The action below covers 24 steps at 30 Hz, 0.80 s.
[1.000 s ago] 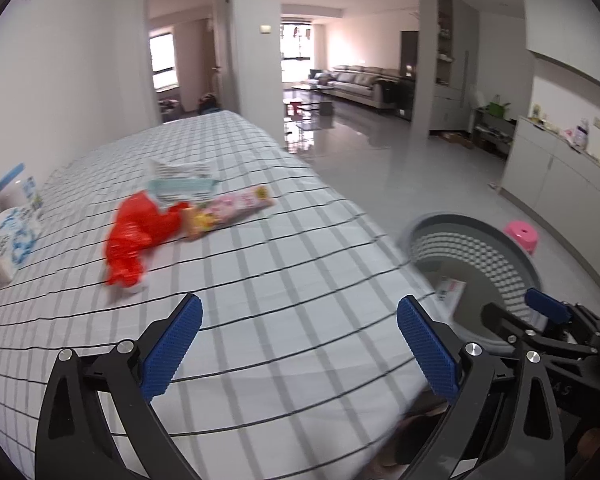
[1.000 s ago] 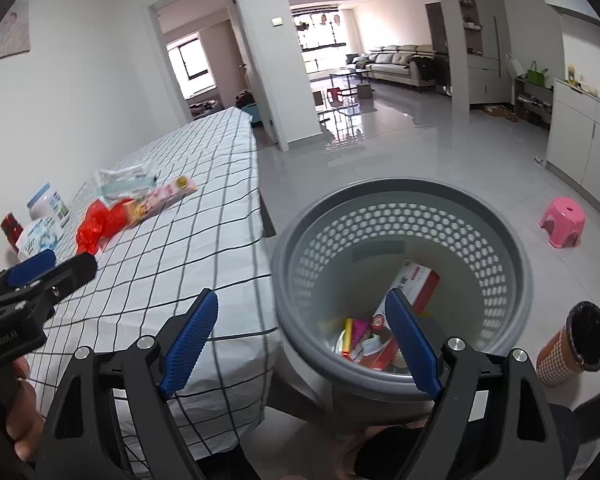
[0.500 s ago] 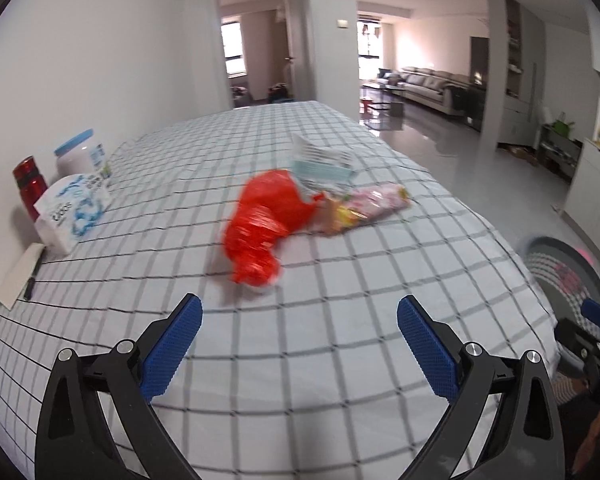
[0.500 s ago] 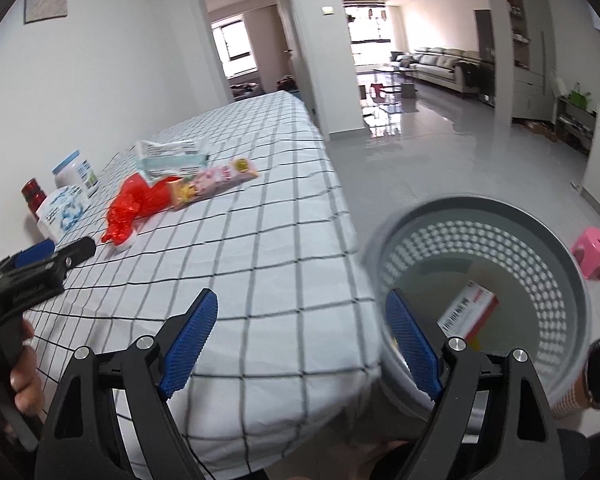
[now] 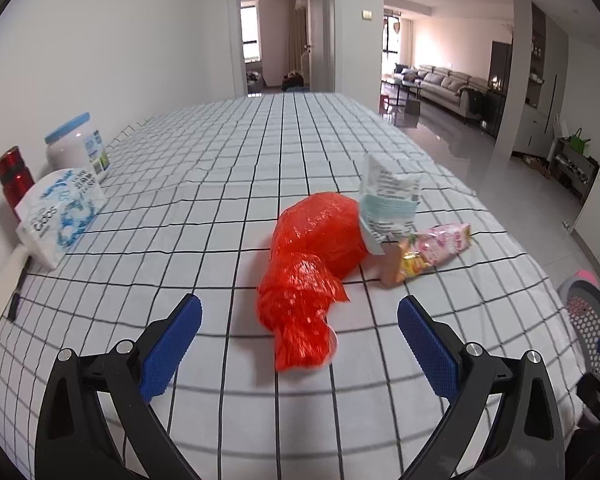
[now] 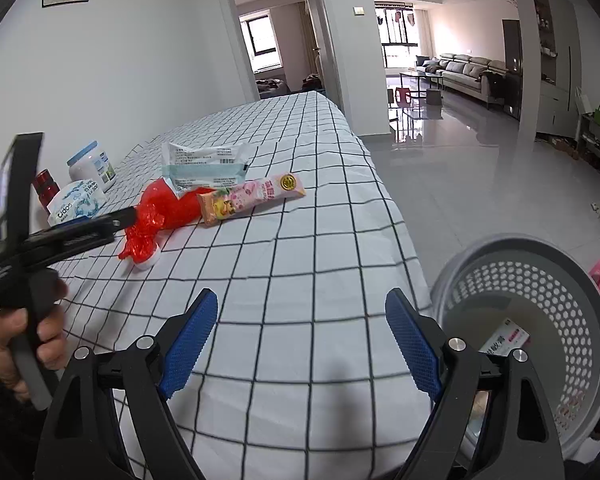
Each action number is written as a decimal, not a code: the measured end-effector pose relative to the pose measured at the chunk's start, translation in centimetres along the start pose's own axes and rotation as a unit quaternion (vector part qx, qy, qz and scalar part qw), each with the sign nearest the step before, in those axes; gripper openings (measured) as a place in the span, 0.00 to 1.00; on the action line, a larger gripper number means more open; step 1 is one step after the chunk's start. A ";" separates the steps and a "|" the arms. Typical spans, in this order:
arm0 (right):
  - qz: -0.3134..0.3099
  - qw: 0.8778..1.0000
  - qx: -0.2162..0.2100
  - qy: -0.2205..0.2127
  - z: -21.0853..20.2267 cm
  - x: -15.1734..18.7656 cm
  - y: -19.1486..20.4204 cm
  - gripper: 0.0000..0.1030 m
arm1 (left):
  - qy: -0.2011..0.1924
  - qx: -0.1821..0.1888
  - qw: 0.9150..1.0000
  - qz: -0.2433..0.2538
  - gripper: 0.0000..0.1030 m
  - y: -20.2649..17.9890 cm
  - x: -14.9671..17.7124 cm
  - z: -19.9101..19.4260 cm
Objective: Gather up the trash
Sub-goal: 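Close the left gripper on the red plastic bag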
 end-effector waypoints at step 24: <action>-0.024 1.000 -0.015 0.012 6.8 -4.7 5.0 0.80 | 0.033 0.030 0.999 -0.002 0.32 1.2 -1.1 5.9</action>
Point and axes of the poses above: each gripper's, at about its wrist camera, not at the fingertips, and z roughly the way its jaws point, y to its left, x to its underside, the point moved 9 cm from there along z, roughly the way its jaws point, and after that the axes turned 3 degrees about -x, right-handed, at the moved point
